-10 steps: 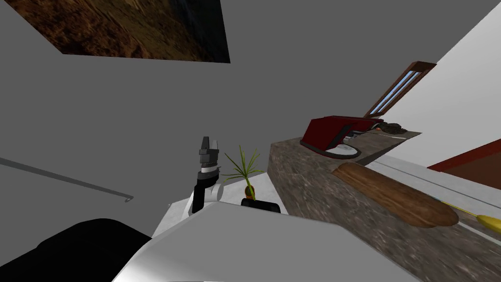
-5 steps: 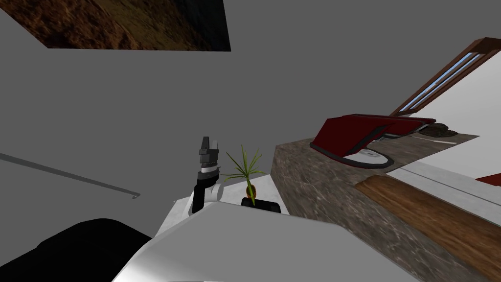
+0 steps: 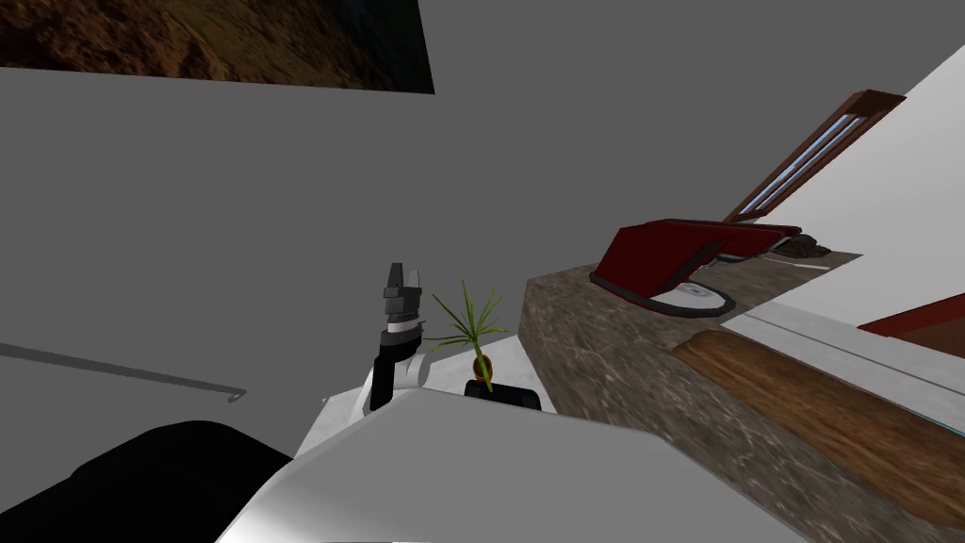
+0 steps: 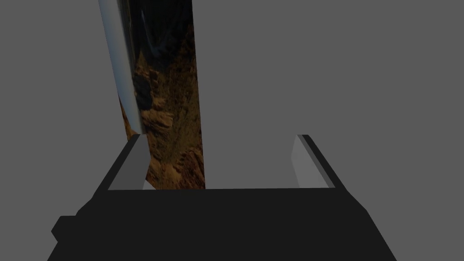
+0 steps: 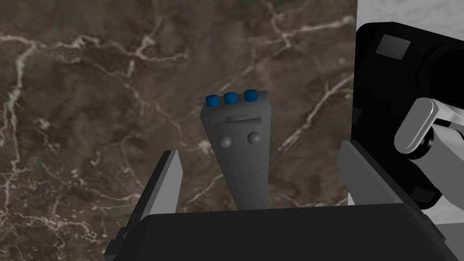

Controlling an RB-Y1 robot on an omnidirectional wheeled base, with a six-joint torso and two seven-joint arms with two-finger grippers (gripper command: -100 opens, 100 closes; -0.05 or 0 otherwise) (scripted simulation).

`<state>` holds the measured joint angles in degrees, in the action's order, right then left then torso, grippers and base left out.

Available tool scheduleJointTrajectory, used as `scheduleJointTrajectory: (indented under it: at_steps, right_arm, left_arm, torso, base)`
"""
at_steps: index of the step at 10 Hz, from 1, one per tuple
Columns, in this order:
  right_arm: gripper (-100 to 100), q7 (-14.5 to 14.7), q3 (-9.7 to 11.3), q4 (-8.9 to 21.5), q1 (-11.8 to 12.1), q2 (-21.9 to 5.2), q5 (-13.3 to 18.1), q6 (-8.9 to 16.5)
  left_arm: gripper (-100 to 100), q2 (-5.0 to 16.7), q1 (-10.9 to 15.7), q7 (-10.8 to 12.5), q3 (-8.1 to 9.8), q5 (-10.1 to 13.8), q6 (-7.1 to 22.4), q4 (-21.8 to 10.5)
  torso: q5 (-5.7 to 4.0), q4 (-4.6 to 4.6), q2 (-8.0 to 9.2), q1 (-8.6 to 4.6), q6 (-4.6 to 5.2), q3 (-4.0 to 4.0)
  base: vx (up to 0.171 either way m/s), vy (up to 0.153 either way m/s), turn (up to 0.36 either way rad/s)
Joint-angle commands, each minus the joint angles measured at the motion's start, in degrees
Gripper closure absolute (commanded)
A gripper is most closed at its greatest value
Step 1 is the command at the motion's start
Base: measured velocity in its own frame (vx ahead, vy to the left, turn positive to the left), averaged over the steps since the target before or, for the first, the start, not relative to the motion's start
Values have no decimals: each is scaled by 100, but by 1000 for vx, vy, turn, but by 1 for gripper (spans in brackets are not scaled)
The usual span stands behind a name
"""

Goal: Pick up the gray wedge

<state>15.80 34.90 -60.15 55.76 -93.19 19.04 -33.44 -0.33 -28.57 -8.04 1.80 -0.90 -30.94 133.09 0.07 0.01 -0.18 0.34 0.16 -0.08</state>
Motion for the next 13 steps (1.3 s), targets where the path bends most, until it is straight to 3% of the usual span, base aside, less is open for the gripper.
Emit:
scheduleJointTrajectory:
  at_steps: [1,2,3,5,6,7,9,10,12,13]
  right_arm:
    - [-100,120,286,286,-286,80,-45,-107]
    - [-100,120,429,328,-460,80,-45,-107]
    - [-100,342,611,567,-621,251,-138,-321]
    - [-100,342,939,803,-951,251,-138,-321]
    - [-100,342,957,803,-1025,251,-138,-321]
    - [-100,564,1218,1134,-1290,421,-231,-535]
    - [-100,564,1485,1278,-1590,421,-231,-535]
    - [-100,785,1694,1529,-1788,592,-324,-750]
    - [-100,785,2013,1753,-2102,592,-324,-750]
    - [-100,1007,2207,2011,-2322,763,-418,-964]
  left_arm:
    - [0,0,0,0,0,0,0,0]
    - [0,0,1,0,0,0,0,0]
    - [0,0,2,0,-1,0,0,0]
    - [0,0,1,0,0,0,0,0]
    - [0,0,2,0,-1,0,0,0]
    - [0,0,2,0,-1,0,0,0]
    - [0,0,1,0,0,0,0,0]
    - [0,0,2,0,-1,0,0,0]
    - [0,0,1,0,0,0,0,0]
    - [0,0,2,0,-1,0,0,0]
  torso:
    - [0,0,0,0,0,0]
    - [1,-4,-8,-4,-10,-7]
    - [0,-2,5,-8,-12,0]
    - [0,-2,-4,-5,-7,-4]
    - [0,-2,0,-6,-12,-2]
    - [0,0,9,-9,-12,3]
    - [2,-2,1,2,-8,-1]
    - [1,-1,4,-6,-12,0]
    - [0,-7,-23,-5,-10,-15]
    - [1,-4,-7,-6,-13,-7]
  base:
    - [92,0,-143]
    - [15,-9,12]
    - [45,-6,-177]
    - [57,2,-99]
    - [4,-7,20]
    - [37,14,-161]
    - [42,11,-87]
    - [102,-11,-206]
    - [82,6,-95]
    - [20,19,-143]
